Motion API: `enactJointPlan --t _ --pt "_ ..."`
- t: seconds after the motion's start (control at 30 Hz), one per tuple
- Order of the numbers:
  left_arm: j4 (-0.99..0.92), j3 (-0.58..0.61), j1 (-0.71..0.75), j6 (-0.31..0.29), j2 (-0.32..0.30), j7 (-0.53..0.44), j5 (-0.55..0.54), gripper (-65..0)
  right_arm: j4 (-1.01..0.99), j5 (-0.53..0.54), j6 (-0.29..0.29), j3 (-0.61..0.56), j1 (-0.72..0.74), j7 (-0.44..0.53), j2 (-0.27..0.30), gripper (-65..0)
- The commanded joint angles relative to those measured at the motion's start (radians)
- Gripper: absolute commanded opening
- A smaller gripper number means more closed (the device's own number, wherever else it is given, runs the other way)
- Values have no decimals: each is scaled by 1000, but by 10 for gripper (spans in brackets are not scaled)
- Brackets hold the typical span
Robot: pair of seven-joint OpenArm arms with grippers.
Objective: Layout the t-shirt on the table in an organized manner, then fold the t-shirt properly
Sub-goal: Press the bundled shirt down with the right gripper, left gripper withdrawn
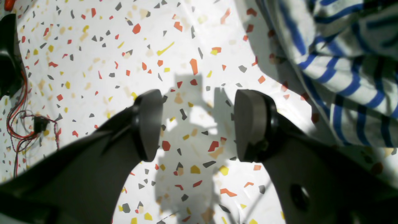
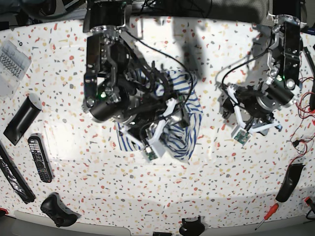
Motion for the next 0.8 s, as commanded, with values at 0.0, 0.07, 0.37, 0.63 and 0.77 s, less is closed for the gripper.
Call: enactJointPlan --t 0.0,0.07,0.37,0.63,0.77 --pt "17 -5 -17 3 -6 -16 -1 -315 32 21 2 -7 19 21 -8 -244" --pt "17 -5 -17 3 -6 -16 -1 -315 43 21 -2 -14 19 21 -8 -244" --pt "17 -5 -17 4 -6 -16 -1 -315 42 135 -4 -20 9 21 -8 -244" --pt "17 -5 -17 3 -6 -16 0 -315 42 158 0 -20 -14 21 -8 -244" --pt "17 -5 -17 4 -6 -15 -23 -315 42 -23 0 -19 -12 22 -8 -244"
